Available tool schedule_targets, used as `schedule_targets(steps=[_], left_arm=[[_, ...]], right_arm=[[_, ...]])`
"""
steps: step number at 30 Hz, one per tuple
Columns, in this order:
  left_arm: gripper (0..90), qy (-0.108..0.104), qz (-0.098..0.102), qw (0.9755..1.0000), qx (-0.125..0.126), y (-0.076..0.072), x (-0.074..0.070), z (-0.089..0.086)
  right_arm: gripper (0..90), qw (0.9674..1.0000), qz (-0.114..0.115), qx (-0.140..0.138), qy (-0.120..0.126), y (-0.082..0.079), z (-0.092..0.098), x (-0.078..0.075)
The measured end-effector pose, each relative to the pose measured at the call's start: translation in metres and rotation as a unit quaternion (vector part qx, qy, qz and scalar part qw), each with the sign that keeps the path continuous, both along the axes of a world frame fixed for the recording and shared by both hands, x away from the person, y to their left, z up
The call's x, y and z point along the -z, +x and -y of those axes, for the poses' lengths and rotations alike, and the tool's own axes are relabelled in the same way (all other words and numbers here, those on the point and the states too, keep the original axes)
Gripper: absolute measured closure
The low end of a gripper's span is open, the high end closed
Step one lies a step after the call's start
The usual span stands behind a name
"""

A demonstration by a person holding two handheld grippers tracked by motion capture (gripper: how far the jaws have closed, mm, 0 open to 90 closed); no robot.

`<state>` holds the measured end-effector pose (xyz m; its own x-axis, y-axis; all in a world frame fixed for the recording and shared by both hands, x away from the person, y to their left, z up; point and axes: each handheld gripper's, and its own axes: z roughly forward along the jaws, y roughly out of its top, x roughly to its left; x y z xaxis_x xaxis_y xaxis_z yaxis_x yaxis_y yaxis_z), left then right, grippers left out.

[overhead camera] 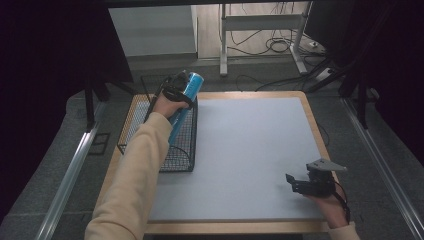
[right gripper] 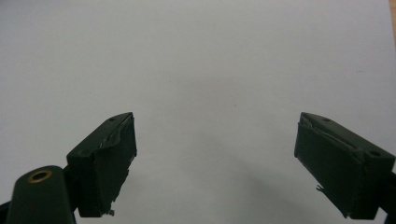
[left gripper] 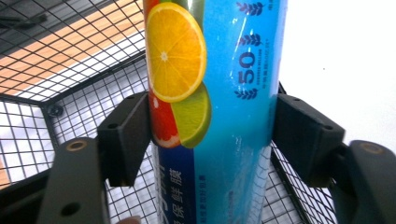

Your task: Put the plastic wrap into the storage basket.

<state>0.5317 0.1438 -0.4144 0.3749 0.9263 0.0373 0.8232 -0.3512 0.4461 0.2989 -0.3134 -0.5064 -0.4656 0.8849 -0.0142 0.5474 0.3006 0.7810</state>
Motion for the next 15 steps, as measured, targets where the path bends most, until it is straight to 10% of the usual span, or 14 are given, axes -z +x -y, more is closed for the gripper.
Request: schedule_targets(steps=[15], left_arm=[[18.0, -0.074, 0.07, 0.9946, 0.02, -0.034, -0.034, -0.008]], right_arm=[[12.9, 1.0, 0.001, -0.001, 0.0, 0.0, 0.0, -0.001]])
